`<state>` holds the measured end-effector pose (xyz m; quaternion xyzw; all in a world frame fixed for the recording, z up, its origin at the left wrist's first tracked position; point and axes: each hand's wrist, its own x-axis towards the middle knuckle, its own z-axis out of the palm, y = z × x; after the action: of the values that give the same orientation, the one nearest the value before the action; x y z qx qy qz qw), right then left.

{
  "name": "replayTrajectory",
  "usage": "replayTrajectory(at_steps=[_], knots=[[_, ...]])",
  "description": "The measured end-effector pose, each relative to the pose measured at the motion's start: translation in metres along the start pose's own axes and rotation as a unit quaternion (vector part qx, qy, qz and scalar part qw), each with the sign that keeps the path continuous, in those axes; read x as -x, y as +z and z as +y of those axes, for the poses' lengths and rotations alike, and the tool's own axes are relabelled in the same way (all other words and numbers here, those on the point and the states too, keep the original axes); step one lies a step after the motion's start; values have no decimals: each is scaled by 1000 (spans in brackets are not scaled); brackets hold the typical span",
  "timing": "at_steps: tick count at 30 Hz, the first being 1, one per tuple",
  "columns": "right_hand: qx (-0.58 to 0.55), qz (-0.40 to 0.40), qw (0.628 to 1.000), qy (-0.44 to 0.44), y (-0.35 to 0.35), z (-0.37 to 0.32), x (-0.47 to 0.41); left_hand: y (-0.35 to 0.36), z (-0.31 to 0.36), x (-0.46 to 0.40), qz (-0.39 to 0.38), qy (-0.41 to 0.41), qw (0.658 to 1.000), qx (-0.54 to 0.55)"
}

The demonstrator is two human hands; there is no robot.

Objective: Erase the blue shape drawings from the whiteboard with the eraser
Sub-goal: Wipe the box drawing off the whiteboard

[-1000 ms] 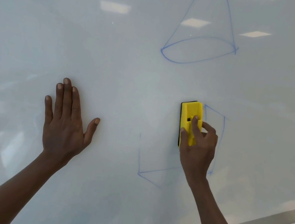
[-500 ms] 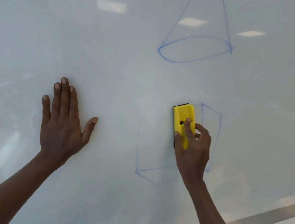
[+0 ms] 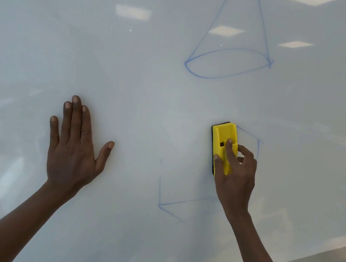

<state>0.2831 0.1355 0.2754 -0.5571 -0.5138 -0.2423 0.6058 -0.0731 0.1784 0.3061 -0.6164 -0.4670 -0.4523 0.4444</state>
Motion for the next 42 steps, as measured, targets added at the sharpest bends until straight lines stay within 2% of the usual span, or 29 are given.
replayTrajectory(at_steps=[7, 13, 15, 23, 27, 31, 33, 38, 42], knots=[[-29, 30, 995, 92, -5, 20, -26, -1, 0, 0, -1, -1, 1000, -1], [-7, 22, 999, 31, -6, 15, -14, -1, 0, 1, 2, -1, 1000, 3], [-11, 13, 999, 36, -7, 26, -2, 0, -1, 1, 2, -2, 1000, 7], [-25, 41, 987, 155, -14, 57, -29, 1, 0, 1, 6, -1, 1000, 3], [0, 44, 994, 100, -9, 40, -30, 1, 0, 2, 8, 1, 1000, 8], [1, 13, 999, 35, -6, 34, -5, 0, 0, 1, 7, 1, 1000, 10], [-3, 10, 999, 47, -8, 44, 4, -2, 1, 2, 5, -1, 1000, 14], [-8, 33, 989, 146, -16, 69, -21, -3, 2, 2, 8, -1, 1000, 14], [-12, 40, 994, 105, -12, 48, -27, 0, 1, 2, 11, -1, 1000, 17]])
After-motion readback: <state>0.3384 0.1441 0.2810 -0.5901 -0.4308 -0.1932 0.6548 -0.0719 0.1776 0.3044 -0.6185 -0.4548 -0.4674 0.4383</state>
